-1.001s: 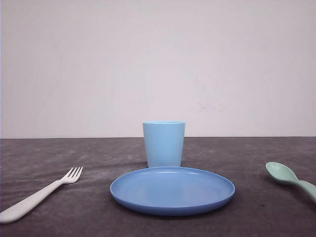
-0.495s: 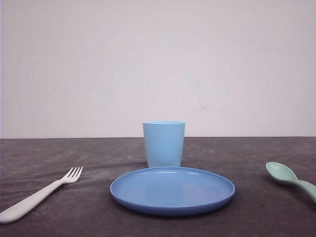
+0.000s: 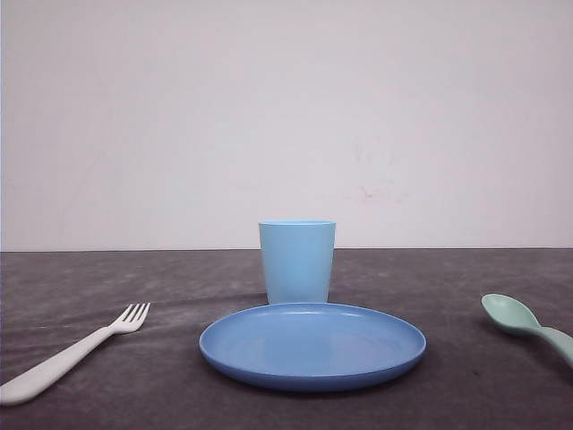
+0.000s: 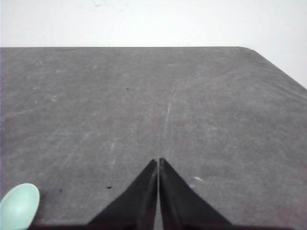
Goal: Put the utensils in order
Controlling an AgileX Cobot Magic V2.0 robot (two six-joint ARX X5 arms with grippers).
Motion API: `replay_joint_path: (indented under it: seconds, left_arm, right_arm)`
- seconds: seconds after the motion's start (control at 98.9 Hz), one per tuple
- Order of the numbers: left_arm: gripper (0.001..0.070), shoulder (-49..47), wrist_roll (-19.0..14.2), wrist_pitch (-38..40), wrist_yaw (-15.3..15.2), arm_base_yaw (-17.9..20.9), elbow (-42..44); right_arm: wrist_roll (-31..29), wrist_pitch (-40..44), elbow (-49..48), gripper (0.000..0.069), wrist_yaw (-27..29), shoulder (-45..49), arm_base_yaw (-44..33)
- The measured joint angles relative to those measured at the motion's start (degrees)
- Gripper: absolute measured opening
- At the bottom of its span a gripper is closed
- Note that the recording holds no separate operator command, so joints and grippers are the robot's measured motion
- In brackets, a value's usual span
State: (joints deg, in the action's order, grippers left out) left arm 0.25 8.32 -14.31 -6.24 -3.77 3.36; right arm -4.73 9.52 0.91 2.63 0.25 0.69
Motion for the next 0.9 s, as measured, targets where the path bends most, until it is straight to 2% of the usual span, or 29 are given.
replay_joint_path:
  seconds: [0.071,0.121,0.334,0.536,0.617,0.698,0.9]
  left_arm:
    - [0.0024,0.0,-0.26,0.17,0.2,0.0,-0.04]
    - [0.0024,0.0,-1.64,0.42,0.26,0.0,-0.13]
    - [0.0024,0.0,-15.43,0.46,0.28,0.0,-0.13]
    - [0.0024,0.0,-24.33,2.14,1.27,0.0,-0.31]
    - [0.0024,0.28,-25.83,1.29,3.15,0.0,0.55]
    - [0.0024,2.03,-26.45,0.11,3.28,0.0,3.76]
    - [0.0024,12.63,-26.05,-3.48,3.48,0.0,19.69]
  right_arm:
    - [-2.32,0.11,0.0,0.0004,-1.36,0.0,0.0]
    - [-4.17,0.15,0.0,0.0004,-2.69,0.0,0.0]
    - [-9.01,0.15,0.0,0.0004,-5.55,0.0,0.0]
    - [-13.73,0.13,0.0,0.0004,-5.62,0.0,0.0]
    - [-15.72,1.01,0.48,0.0004,-5.7,0.07,0.0]
    - [-17.53,2.36,3.1,0.0004,-5.7,1.31,0.0]
    - [-17.53,4.13,17.53,0.0004,-6.12,11.98,0.0]
